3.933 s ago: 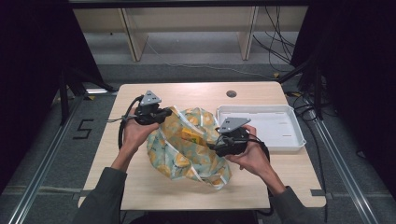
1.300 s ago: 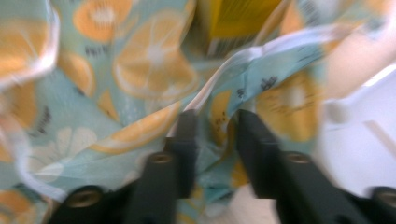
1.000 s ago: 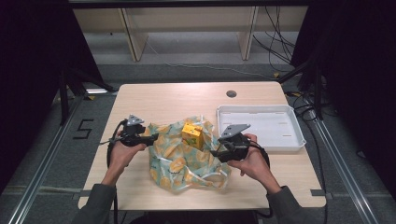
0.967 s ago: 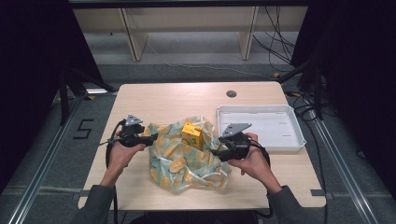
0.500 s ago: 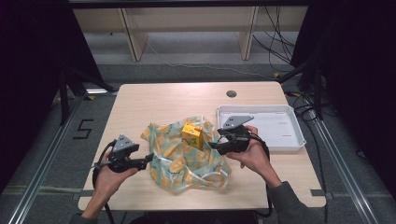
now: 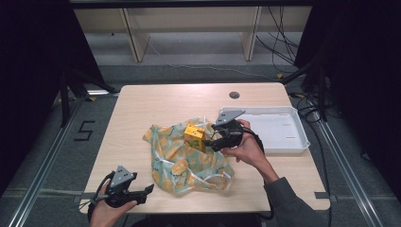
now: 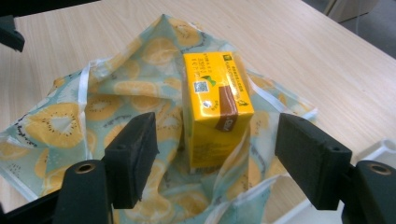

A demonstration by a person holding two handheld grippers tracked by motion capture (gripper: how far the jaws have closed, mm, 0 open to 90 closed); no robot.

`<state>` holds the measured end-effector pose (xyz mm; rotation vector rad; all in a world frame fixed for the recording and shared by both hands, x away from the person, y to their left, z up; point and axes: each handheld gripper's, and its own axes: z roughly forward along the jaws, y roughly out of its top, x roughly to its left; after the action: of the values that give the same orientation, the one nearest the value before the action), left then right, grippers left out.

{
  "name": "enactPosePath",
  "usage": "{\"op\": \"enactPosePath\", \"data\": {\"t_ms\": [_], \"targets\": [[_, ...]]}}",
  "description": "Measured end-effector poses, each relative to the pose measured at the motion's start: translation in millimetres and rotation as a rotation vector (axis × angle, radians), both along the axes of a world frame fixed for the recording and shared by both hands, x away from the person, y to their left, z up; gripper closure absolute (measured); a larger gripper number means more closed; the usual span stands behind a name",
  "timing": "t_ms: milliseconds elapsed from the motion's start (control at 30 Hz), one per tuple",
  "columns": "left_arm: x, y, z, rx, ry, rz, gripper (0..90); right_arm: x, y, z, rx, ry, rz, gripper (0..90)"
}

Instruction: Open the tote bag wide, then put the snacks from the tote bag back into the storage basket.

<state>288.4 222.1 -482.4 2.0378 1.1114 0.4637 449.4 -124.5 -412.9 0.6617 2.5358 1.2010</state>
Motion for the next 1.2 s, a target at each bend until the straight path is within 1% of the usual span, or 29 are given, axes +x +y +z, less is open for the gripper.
{"op": "enactPosePath", "data": {"t_ms": [33,67,100,133,167,200,233,267,333,367,400,433,467,500,533,567,600,633,767,800,867,967,1033,1067,1167,1200], "targets": [[-2.1,0.3,-0.7,0.025,0.008,-0.011,21.1,2.1,0.6,-0.6,-0.005,-0.007,0.013,28.6],[-3.1,0.1,-2.0,0.034,0.0,-0.021,20.6,3.4,1.9,-1.3,-0.014,0.001,0.013,26.3],[-5.6,-1.8,-3.9,0.026,0.012,-0.005,20.2,4.3,3.8,-2.7,-0.018,0.011,0.014,25.6],[-6.7,-2.4,-4.6,0.03,0.016,-0.011,19.8,6.9,6.3,-3.8,-0.03,0.015,0.011,25.2],[-7.4,-2.7,-5.6,0.048,0.01,-0.027,19.8,6.9,6.3,-3.8,-0.03,0.015,0.011,24.8],[-9.1,-4.6,-6.9,0.034,0.023,-0.023,19.8,9.4,7.7,-4.8,-0.036,0.003,0.027,24.8],[-9.6,-4.7,-6.6,0.045,0.014,-0.028,19.3,9.9,10.4,-6.5,-0.024,0.009,0.019,24.9],[-10.0,-5.0,-6.7,0.049,0.014,-0.026,18.8,11.0,10.9,-6.0,-0.038,0.008,0.021,25.1],[-11.0,-5.9,-6.7,0.052,0.004,-0.028,18.7,12.8,14.6,-7.1,-0.043,0.015,0.03,26.2],[-11.8,-6.9,-7.9,0.046,0.01,-0.025,18.6,14.6,16.1,-7.7,-0.045,-0.003,0.037,27.3],[-12.5,-7.6,-8.4,0.056,0.014,-0.029,18.7,15.3,17.2,-7.4,-0.054,0.003,0.046,27.5],[-12.8,-8.2,-9.5,0.055,0.019,-0.032,18.7,15.9,19.1,-7.5,-0.052,0.003,0.045,28.0],[-13.1,-8.3,-9.6,0.065,0.018,-0.04,18.7,16.3,20.7,-7.7,-0.05,0.001,0.047,28.8],[-13.1,-9.9,-11.7,0.047,0.011,-0.031,18.7,16.3,21.8,-7.3,-0.054,0.01,0.048,29.4],[-13.1,-8.9,-10.2,0.063,0.033,-0.043,18.7,17.7,22.8,-7.9,-0.056,0.004,0.06,30.0],[-13.2,-9.4,-11.1,0.058,0.025,-0.039,18.7,18.9,24.8,-9.4,-0.056,-0.01,0.07,30.3],[-13.6,-9.5,-10.9,0.062,0.028,-0.036,18.7,19.0,25.7,-9.1,-0.062,0.008,0.063,30.3],[-13.7,-9.7,-11.0,0.065,0.025,-0.034,18.7,20.9,28.7,-11.0,-0.061,0.003,0.059,30.3],[-13.0,-8.9,-11.3,0.072,0.017,-0.044,18.7,24.3,32.1,-11.0,-0.063,0.008,0.06,30.4],[-13.2,-8.9,-10.7,0.08,0.024,-0.042,18.7,26.1,33.0,-10.8,-0.063,0.006,0.063,31.0],[-13.1,-9.8,-11.9,0.06,0.014,-0.04,19.0,28.5,35.1,-10.8,-0.057,0.012,0.067,31.6],[-13.0,-9.8,-12.0,0.059,0.016,-0.04,19.0,32.6,37.8,-11.3,-0.058,0.017,0.082,33.1],[-13.0,-8.6,-10.8,0.079,0.027,-0.045,19.1,34.4,39.3,-12.8,-0.054,0.035,0.097,34.8],[-13.0,-8.7,-11.2,0.074,0.029,-0.04,19.0,35.3,40.1,-14.0,-0.059,0.035,0.098,34.9],[-12.8,-8.5,-11.1,0.079,0.03,-0.042,19.0,37.1,41.9,-17.3,-0.076,0.035,0.112,37.4],[-12.8,-8.7,-11.2,0.079,0.031,-0.042,19.0,37.4,42.9,-18.4,-0.075,0.033,0.117,38.1]]}}
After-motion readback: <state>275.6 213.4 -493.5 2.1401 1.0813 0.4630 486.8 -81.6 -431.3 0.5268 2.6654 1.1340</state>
